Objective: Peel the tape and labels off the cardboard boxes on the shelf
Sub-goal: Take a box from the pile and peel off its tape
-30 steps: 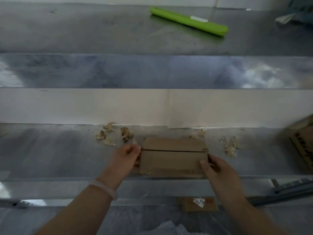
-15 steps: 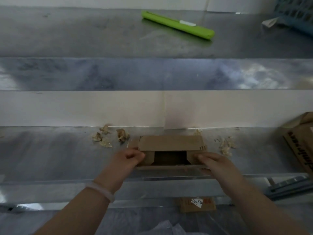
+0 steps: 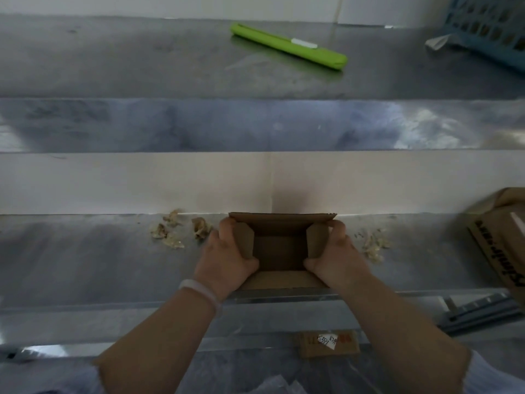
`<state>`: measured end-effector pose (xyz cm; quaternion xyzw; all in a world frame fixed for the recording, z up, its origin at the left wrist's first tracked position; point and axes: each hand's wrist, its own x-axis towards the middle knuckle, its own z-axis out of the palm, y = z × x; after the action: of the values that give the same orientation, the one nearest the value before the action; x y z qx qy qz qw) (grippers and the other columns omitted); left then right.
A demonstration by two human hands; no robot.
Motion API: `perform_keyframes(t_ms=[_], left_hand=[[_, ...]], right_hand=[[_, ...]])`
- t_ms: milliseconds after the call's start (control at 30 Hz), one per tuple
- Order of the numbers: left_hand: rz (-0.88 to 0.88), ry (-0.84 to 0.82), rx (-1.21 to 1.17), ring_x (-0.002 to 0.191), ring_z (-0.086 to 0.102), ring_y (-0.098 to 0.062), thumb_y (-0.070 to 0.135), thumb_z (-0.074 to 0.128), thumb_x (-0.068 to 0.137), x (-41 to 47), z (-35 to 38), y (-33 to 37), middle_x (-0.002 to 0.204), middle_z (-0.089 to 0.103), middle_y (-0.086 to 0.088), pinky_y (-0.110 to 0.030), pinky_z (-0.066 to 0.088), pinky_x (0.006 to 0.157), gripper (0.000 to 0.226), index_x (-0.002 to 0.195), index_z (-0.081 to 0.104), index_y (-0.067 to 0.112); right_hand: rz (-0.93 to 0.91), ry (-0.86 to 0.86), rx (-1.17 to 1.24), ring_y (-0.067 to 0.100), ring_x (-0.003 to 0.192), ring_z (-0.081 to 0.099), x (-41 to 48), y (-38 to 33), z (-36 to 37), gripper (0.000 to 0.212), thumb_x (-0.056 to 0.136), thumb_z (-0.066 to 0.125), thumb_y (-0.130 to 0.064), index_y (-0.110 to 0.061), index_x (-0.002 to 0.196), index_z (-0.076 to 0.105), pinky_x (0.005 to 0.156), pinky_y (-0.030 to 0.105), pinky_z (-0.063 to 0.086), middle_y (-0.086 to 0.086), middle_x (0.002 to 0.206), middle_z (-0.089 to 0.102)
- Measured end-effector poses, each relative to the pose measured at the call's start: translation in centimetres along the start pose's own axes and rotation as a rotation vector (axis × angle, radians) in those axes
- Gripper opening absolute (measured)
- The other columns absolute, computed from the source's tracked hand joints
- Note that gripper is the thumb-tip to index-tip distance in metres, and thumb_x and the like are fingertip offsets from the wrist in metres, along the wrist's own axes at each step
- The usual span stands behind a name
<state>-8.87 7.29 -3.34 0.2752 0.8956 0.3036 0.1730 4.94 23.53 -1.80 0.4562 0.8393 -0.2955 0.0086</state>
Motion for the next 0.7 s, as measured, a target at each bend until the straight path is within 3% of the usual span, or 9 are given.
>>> perform_keyframes(t_ms=[100,167,200,300,400,500,567,633,700], left_hand=[[0.048,0.046,-0.260,0.100,0.057,-0.017,0.014,0.065,0.083,-0.8,-0.7,-0.8,0.127,0.045,-0.001,-0.035,0.050,0.087,0.090,0.148,0.005,0.032],[0.087,0.045,-0.349,0.093,0.057,-0.010,0.005,0.056,0.088,-1.4,-1.1,-1.5,0.120,0.044,0.009,-0.028,0.048,0.081,0.089,0.151,0.001,0.035],[0.139,0.051,-0.306,0.096,0.057,-0.012,0.005,0.052,0.089,-1.5,-1.3,-1.8,0.119,0.045,0.010,-0.026,0.045,0.082,0.082,0.151,0.008,0.035],[0.359,0.044,-0.210,0.115,0.047,-0.005,0.004,0.042,0.084,-1.8,-1.7,-2.9,0.125,0.047,0.021,-0.015,0.036,0.096,0.070,0.138,0.034,0.047],[0.478,-0.096,-0.136,0.129,0.032,0.011,-0.007,0.041,0.080,-2.0,-1.5,-4.3,0.136,0.037,0.032,-0.004,0.017,0.108,0.074,0.130,0.045,0.047],[0.545,-0.138,-0.061,0.129,0.022,0.022,-0.008,0.037,0.072,-2.2,-0.7,-5.7,0.140,0.037,0.025,-0.004,0.010,0.111,0.075,0.130,0.051,0.037],[0.574,-0.123,0.006,0.131,0.030,0.009,-0.004,0.037,0.072,-2.1,-0.2,-6.8,0.142,0.041,0.018,-0.008,0.012,0.112,0.073,0.132,0.053,0.034],[0.606,-0.139,0.081,0.134,0.035,-0.005,0.008,0.038,0.077,-2.1,0.0,-8.3,0.145,0.043,0.013,-0.017,0.018,0.115,0.065,0.134,0.052,0.035],[0.633,-0.164,0.194,0.134,0.038,-0.009,0.028,0.045,0.082,-2.3,0.1,-9.2,0.146,0.043,0.012,-0.030,0.027,0.115,0.053,0.134,0.053,0.038]], right_hand=[[-0.021,0.037,0.205,0.021,0.090,0.062,-0.4,1.4,-0.5,0.077,0.084,0.063,-0.024,-0.027,0.146,0.017,0.074,0.030,0.051,0.003,0.107,0.059],[-0.061,0.067,0.315,0.008,0.076,0.058,-0.9,2.4,-1.0,0.059,0.089,0.054,-0.011,-0.024,0.142,0.033,0.058,0.022,0.045,-0.003,0.092,0.058],[-0.058,0.066,0.377,0.009,0.075,0.058,-1.1,2.9,-1.2,0.049,0.089,0.052,-0.006,-0.020,0.135,0.044,0.058,0.023,0.046,-0.001,0.089,0.060],[0.049,-0.051,0.948,0.032,0.100,0.063,-1.3,4.4,-1.7,0.039,0.090,0.044,0.000,-0.015,0.122,0.059,0.084,0.046,0.057,0.021,0.110,0.065],[0.051,-0.279,1.503,0.040,0.120,0.056,-1.9,5.2,-2.8,0.044,0.097,0.033,-0.025,-0.013,0.132,0.056,0.099,0.064,0.043,0.020,0.129,0.060],[0.137,-0.340,1.506,0.043,0.113,0.060,-1.9,5.6,-3.2,0.062,0.097,0.027,-0.055,-0.012,0.129,0.059,0.096,0.066,0.043,0.022,0.123,0.064],[0.219,-0.315,1.437,0.041,0.110,0.063,-1.4,6.0,-2.5,0.065,0.091,0.042,-0.063,-0.010,0.123,0.062,0.091,0.063,0.048,0.022,0.118,0.066],[0.260,-0.268,1.265,0.037,0.108,0.063,-0.9,6.8,-1.7,0.046,0.089,0.062,-0.041,-0.006,0.119,0.063,0.078,0.051,0.057,0.021,0.120,0.065],[0.299,-0.257,1.130,0.034,0.106,0.062,-0.8,7.9,-0.8,0.030,0.090,0.065,-0.016,-0.005,0.118,0.062,0.069,0.041,0.059,0.019,0.120,0.063]])
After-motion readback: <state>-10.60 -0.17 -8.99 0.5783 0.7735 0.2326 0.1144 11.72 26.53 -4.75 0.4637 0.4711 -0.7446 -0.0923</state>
